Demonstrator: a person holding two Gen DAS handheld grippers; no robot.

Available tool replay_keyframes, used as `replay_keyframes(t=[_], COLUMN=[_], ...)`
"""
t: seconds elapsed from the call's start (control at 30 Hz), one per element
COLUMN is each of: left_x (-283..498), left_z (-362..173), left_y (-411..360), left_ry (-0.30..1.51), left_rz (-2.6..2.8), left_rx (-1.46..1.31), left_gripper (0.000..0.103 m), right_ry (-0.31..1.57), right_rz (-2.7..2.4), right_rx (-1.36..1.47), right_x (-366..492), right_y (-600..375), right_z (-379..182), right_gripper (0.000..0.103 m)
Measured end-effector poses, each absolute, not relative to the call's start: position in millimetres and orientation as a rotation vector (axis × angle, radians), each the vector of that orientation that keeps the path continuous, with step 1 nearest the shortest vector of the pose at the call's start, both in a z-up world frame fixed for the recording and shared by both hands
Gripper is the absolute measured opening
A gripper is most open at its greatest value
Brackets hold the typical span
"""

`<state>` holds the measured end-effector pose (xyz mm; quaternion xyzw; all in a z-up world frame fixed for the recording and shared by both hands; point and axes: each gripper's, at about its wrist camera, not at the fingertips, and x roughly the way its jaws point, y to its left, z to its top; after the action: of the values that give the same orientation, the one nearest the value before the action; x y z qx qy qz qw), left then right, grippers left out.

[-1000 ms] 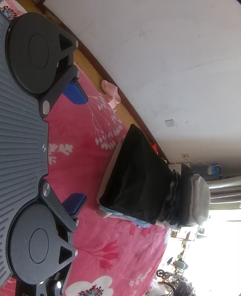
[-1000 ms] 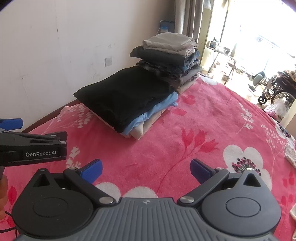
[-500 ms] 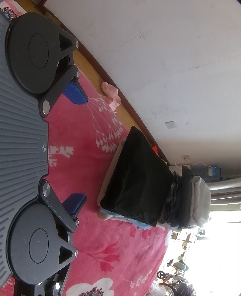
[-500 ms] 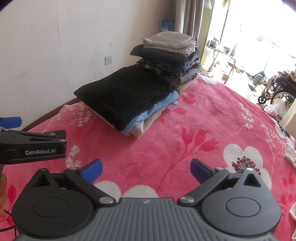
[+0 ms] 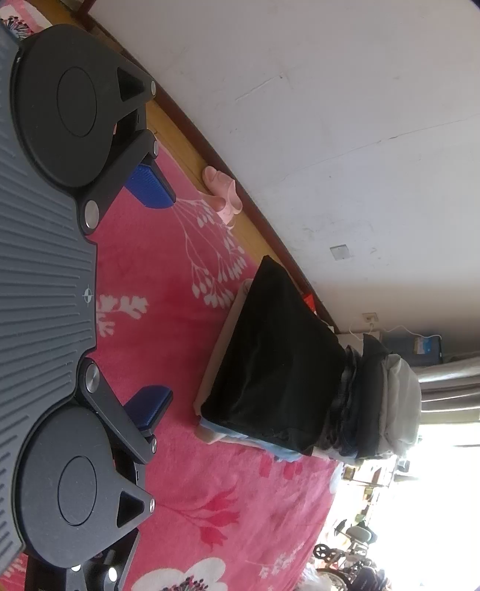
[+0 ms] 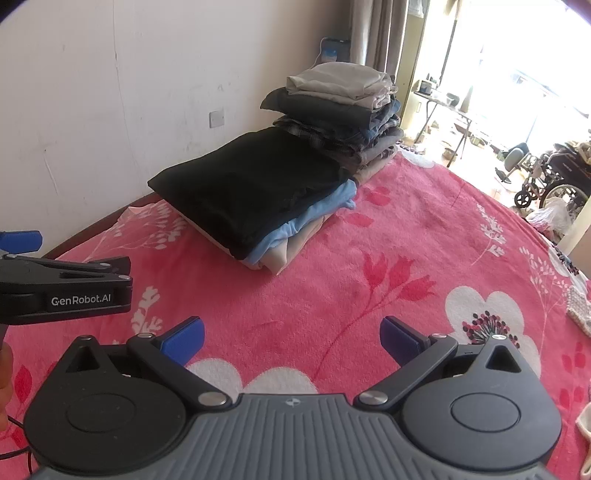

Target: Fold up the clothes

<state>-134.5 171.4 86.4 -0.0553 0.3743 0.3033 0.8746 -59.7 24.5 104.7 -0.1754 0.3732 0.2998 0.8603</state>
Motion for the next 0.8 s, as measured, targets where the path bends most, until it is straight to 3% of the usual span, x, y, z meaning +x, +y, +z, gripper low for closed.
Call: replay_keyframes(t=[0.8], left_x=[-136.6], left_z=[87.2], left_y=[174.9], left_ry=[0.777], left_rz=[0.642], left_rx=[-0.113], left_gripper=[0.103], right_ry=[0.774], right_rz=[0.618], right_rx=[-0.372], right_x=[-61.6], right_y=[22.0], right_z=[107.8], right_gripper=[0.103])
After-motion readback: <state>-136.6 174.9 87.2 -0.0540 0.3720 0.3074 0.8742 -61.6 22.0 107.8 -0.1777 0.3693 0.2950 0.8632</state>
